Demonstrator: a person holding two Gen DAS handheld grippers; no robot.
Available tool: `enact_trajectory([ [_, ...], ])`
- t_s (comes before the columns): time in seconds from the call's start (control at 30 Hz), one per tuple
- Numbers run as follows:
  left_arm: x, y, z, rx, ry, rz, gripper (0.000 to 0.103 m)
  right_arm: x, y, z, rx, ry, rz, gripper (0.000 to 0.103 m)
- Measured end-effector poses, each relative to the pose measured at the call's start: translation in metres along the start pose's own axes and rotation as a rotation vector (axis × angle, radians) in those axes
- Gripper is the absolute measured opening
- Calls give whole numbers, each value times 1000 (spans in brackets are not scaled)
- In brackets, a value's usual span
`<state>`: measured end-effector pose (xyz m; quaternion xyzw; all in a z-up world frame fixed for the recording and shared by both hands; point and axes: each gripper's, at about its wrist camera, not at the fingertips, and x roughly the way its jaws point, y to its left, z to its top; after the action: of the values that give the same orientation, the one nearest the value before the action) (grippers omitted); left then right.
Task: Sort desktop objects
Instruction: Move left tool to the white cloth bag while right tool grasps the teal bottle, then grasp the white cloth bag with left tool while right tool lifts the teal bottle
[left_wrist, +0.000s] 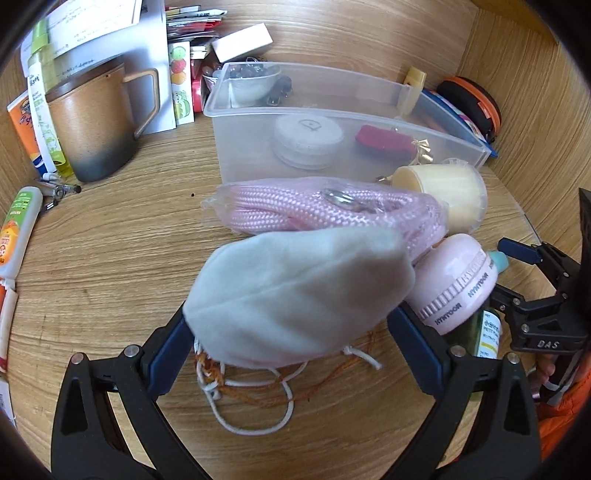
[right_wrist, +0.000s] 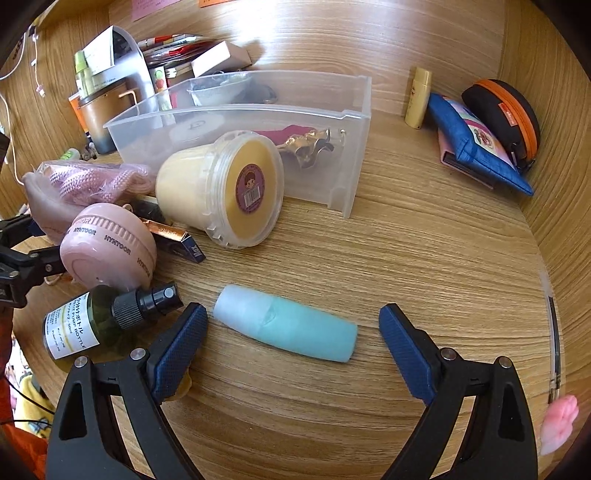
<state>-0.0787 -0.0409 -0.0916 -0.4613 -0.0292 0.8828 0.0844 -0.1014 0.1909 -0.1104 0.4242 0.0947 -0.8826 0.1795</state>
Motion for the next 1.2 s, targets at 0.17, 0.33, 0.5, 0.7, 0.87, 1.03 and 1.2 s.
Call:
enact_trajectory([
  [0.17, 6, -1, 6, -2, -3, 27, 101, -1, -1, -1, -12, -5, 10, 91],
  [0.33, 7, -7, 8, 42, -21, 62, 102, -1, -3, -3, -19, -18, 20, 81],
  [0.5, 8, -14, 7, 107, -27, 65, 92, -3, -5, -3, -19, -37, 24, 70],
  [0.7, 7, -10, 6, 85, -29, 72, 82, -5, -6, -5, -10, -55, 34, 69],
  [0.87, 1, -5, 0, 60, -63, 67, 79, -7, -16, -6, 38, -59, 56, 69],
  [1.03, -6, 2, -7, 11, -107, 58, 72, -14, -27, -6, 85, -81, 63, 69],
  [1.2, -12, 9, -11, -36, -122, 44, 65, -23, -29, 0, 85, -107, 57, 69],
])
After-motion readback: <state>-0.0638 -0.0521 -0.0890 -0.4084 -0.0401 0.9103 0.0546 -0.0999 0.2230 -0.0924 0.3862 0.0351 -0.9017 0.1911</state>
